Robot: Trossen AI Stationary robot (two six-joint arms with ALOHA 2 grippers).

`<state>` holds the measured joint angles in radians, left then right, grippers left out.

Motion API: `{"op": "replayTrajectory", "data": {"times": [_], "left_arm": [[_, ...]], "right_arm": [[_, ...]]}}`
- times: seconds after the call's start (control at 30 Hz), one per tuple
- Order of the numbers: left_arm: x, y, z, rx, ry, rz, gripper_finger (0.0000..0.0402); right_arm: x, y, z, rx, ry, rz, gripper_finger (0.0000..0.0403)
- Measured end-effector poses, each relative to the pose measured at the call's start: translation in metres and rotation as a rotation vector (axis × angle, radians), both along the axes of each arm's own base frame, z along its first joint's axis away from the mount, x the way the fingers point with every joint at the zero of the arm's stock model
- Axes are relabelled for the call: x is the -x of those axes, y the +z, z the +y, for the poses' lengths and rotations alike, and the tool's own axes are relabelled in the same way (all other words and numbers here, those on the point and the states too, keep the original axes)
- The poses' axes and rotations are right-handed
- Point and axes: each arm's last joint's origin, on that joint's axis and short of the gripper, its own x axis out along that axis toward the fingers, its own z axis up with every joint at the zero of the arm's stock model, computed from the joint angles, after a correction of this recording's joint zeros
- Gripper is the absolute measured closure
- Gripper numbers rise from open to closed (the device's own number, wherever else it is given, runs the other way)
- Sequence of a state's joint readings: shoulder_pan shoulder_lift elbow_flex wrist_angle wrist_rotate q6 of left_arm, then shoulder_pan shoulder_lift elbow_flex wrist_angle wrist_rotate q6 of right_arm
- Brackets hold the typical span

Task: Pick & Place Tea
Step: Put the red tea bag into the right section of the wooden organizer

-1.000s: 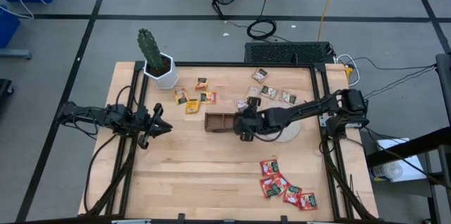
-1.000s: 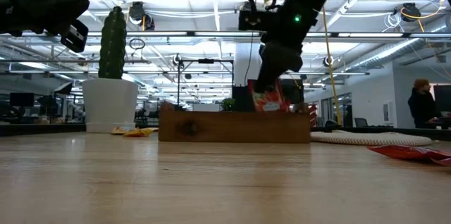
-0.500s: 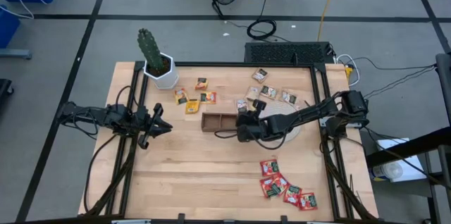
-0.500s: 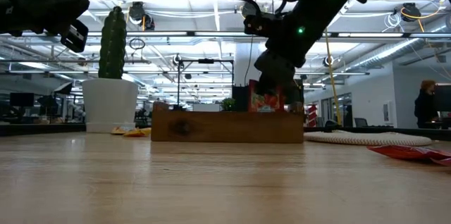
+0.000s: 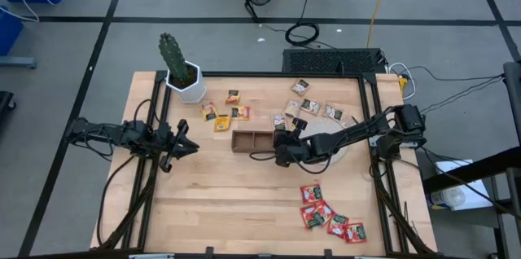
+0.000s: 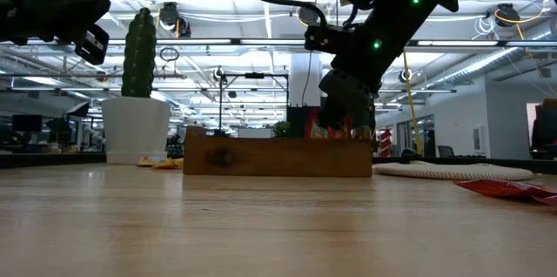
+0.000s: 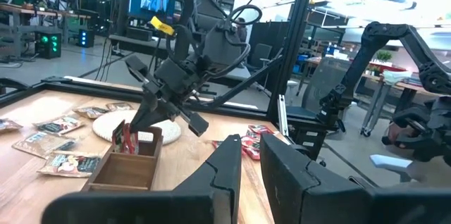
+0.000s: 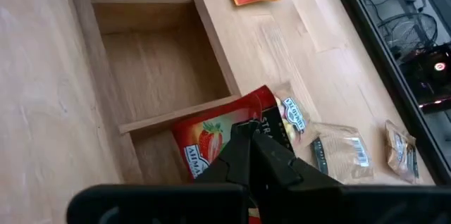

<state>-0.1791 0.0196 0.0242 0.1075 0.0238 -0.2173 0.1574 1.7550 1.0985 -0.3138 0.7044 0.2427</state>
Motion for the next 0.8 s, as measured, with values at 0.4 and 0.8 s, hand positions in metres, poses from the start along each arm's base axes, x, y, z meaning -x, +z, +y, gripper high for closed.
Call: {"op": "replayTrajectory", "data": {"times": [0.4,0.8], "left_arm": [[0.0000,0.0001,0.0000,0.000,0.000,-0.001,0.0344],[0.0000,0.0000,0.0000,0.000,0.000,-0.001,0.0344]], "right_arm": [[-0.0010,0.0001,-0.0090,0.008,-0.014,0.009,0.0403],[-0.0014,0.0003,-0.0090,0.013,-0.007,0.011,0.0370]]}}
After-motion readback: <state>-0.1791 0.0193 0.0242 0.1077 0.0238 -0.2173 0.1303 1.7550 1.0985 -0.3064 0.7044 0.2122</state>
